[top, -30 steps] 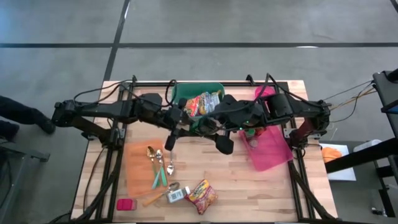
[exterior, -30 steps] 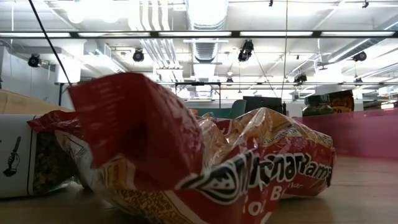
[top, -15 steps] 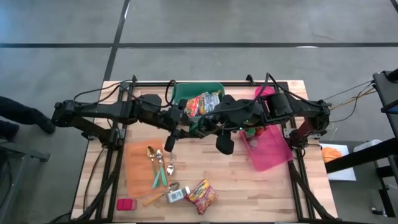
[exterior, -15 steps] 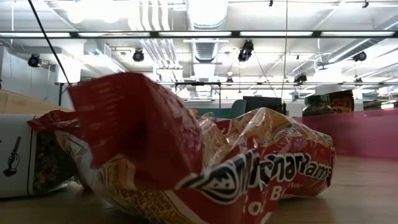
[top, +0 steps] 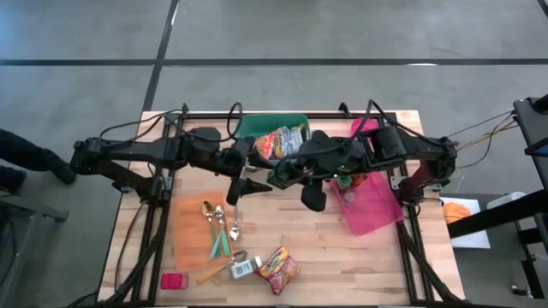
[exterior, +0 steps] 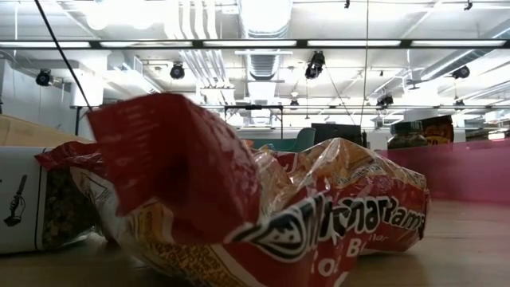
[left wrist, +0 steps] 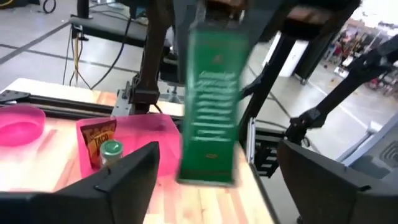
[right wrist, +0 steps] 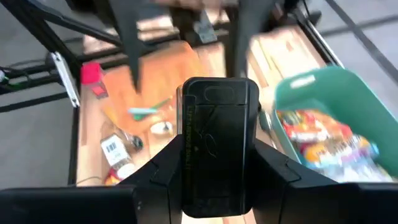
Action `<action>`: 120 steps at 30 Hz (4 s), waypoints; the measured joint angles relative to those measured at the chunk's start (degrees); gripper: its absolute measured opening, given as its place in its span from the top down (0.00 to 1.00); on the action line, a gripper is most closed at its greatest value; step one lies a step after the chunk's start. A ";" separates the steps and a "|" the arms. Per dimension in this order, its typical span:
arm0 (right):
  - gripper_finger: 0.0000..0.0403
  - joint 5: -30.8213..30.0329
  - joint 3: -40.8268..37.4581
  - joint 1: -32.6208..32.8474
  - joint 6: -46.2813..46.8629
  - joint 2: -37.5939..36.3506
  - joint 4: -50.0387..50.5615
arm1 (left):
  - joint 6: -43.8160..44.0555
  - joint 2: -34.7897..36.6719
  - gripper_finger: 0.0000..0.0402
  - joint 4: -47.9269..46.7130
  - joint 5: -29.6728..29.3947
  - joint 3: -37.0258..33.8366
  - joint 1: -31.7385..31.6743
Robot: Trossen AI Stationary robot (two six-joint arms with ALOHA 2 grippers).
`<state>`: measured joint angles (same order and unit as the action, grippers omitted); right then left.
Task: Pick & Place Food Item
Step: Put the green spice can into the pink bin
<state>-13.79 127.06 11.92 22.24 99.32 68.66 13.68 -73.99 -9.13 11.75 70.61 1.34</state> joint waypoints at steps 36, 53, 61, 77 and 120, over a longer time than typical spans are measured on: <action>0.71 1.70 -45.36 5.20 50.74 -28.94 19.67 | 5.09 9.43 0.16 -12.24 -6.24 -0.13 0.02; 0.71 3.09 -63.00 16.74 74.01 -28.63 11.34 | 5.91 9.43 0.16 -12.74 -7.74 -0.13 0.02; 0.71 2.53 -69.81 16.74 76.45 -28.60 5.03 | 7.15 9.41 0.16 -13.61 -7.76 -0.13 0.02; 0.71 1.55 -75.07 16.81 76.54 -26.57 0.96 | 7.73 9.39 0.16 -14.32 -9.24 -0.13 0.02; 0.61 0.59 -73.78 16.94 75.23 -14.77 -4.26 | 7.62 9.39 0.16 -15.23 -9.22 -0.13 -0.07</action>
<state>-13.19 53.28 28.86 97.47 84.55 64.40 21.30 -64.60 -24.36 2.52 70.48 1.28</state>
